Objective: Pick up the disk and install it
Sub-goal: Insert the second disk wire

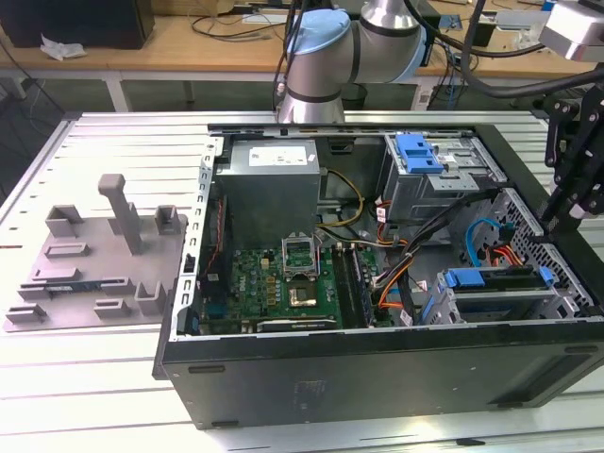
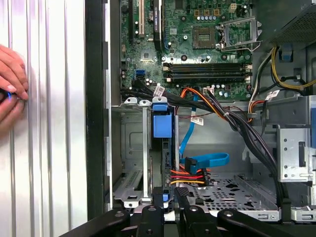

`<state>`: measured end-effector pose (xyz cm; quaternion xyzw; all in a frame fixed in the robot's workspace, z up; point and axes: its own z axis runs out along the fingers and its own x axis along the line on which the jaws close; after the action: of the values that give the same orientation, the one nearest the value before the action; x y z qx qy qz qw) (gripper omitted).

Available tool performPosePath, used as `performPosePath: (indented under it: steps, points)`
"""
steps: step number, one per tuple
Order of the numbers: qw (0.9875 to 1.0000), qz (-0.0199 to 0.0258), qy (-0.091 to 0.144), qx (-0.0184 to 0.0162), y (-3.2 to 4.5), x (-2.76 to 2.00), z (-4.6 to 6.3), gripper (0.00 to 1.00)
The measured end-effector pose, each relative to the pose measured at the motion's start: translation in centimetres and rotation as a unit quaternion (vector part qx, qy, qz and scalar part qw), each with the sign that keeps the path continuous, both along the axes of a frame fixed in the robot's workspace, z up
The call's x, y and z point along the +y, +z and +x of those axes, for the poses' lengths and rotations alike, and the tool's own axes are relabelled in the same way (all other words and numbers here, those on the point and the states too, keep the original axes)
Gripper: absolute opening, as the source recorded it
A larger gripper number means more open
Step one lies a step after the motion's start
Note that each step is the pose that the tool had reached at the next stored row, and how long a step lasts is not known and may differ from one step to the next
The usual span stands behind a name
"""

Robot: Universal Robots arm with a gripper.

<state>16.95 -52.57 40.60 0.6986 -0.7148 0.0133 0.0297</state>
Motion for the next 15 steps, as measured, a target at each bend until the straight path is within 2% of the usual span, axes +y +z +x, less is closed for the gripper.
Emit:
performPosePath:
  steps: [7,8,12,13,14,15]
  points:
    - [1.0,-0.0002,0.0,0.0,0.0,0.01,0.0,0.24]
    - [1.0,-0.0038,0.0,0.0002,0.0,0.19,0.0,0.24]
    - [0.9996,-0.03,0.0,0.0009,0.0,1.63,0.1,0.24]
    - [0.9991,-0.0425,0.0,0.0014,-0.01,2.18,0.1,0.24]
    - [0.9989,-0.0471,0.0,0.0017,-0.03,2.41,0.1,0.24]
    - [0.9988,-0.0496,0.0,0.0018,-0.06,2.59,0.1,0.24]
